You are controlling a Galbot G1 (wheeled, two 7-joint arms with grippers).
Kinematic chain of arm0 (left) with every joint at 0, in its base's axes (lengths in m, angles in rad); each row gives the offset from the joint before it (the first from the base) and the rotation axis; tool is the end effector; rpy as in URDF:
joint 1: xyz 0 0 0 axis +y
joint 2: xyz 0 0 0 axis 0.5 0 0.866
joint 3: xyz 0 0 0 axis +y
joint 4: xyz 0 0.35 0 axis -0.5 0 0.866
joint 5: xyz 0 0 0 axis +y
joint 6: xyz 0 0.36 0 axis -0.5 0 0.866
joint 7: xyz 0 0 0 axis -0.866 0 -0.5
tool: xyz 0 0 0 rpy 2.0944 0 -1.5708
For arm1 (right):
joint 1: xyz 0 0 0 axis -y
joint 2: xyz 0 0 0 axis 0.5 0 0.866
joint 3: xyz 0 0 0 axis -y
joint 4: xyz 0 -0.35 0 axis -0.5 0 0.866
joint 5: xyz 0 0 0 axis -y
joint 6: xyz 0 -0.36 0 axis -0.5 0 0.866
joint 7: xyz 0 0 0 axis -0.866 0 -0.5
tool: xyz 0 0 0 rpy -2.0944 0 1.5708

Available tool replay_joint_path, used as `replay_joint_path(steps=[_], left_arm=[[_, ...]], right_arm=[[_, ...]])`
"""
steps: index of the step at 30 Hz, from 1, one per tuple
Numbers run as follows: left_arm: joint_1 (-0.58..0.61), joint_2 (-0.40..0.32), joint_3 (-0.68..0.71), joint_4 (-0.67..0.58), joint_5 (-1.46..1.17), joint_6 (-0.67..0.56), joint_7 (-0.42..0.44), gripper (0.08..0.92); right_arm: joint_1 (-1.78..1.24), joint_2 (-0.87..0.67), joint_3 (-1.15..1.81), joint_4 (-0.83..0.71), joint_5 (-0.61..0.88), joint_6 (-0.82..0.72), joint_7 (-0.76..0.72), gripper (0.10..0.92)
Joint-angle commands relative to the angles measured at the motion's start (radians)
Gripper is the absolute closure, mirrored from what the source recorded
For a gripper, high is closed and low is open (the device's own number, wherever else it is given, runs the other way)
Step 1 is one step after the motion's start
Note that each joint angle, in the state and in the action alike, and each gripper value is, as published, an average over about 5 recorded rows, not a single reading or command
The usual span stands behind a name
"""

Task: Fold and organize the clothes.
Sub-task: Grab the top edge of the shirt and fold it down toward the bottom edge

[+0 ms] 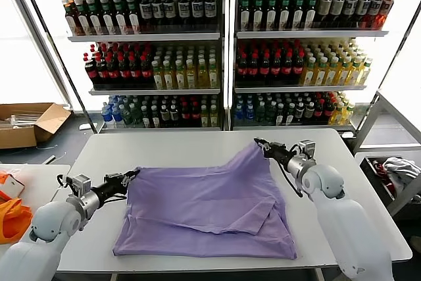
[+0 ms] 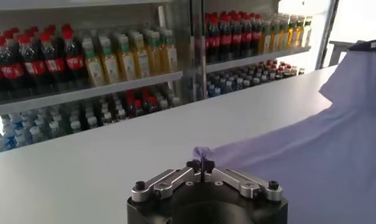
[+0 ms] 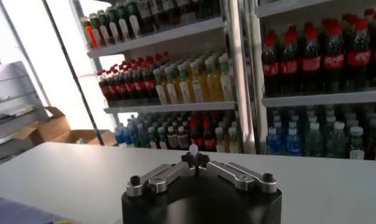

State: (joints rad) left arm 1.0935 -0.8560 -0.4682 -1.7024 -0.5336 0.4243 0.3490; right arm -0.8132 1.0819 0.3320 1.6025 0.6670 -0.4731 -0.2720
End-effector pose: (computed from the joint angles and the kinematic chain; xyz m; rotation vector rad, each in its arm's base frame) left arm 0.3448 0.1835 -0.2578 -0.5888 -2.6491 -0.1748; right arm 0.4204 -0.0985 -0.2402 0.7079 -2.7462 -0.2143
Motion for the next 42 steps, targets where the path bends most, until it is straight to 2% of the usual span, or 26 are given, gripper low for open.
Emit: replay_joint_path(steps=[1, 8, 15, 20, 25, 28, 38, 40, 42], left_arm=[[0.219, 0.006, -0.139, -0.211, 0.014, 0.02, -0.034, 0.912], [0.402, 0.003, -0.24, -0.319, 0.057, 0.041, -0.032, 0.912], [0.541, -0.015, -0.291, -0.371, 0.109, 0.036, -0.022, 0.912], [0.596, -0.031, -0.292, -0.399, 0.139, 0.038, -0.024, 0.913], [0.6, -0.038, -0.291, -0.406, 0.184, 0.047, -0.022, 0.912], [0.595, -0.035, -0.31, -0.419, 0.195, 0.064, -0.018, 0.876], [0.614, -0.031, -0.412, -0.462, 0.169, 0.075, -0.035, 0.591], [0.618, -0.052, -0.386, -0.494, 0.143, 0.082, -0.092, 0.539], [0.615, -0.095, -0.337, -0.525, 0.116, 0.093, -0.186, 0.487]], right_arm=[[-0.348, -0.075, 0.163, 0.316, 0.053, 0.005, 0.006, 0.92], [-0.542, -0.072, 0.25, 0.44, 0.035, 0.032, -0.014, 0.92], [-0.727, -0.075, 0.293, 0.507, -0.03, 0.087, -0.039, 0.92], [-0.811, -0.044, 0.292, 0.528, -0.1, 0.123, -0.048, 0.92], [-0.833, -0.015, 0.291, 0.53, -0.178, 0.141, -0.05, 0.92], [-0.835, -0.019, 0.309, 0.525, -0.227, 0.159, -0.054, 0.904], [-0.791, -0.003, 0.515, 0.526, -0.149, 0.273, -0.004, 0.638], [-0.776, 0.015, 0.546, 0.523, -0.146, 0.293, 0.007, 0.578], [-0.773, 0.038, 0.561, 0.521, -0.148, 0.311, 0.014, 0.517]])
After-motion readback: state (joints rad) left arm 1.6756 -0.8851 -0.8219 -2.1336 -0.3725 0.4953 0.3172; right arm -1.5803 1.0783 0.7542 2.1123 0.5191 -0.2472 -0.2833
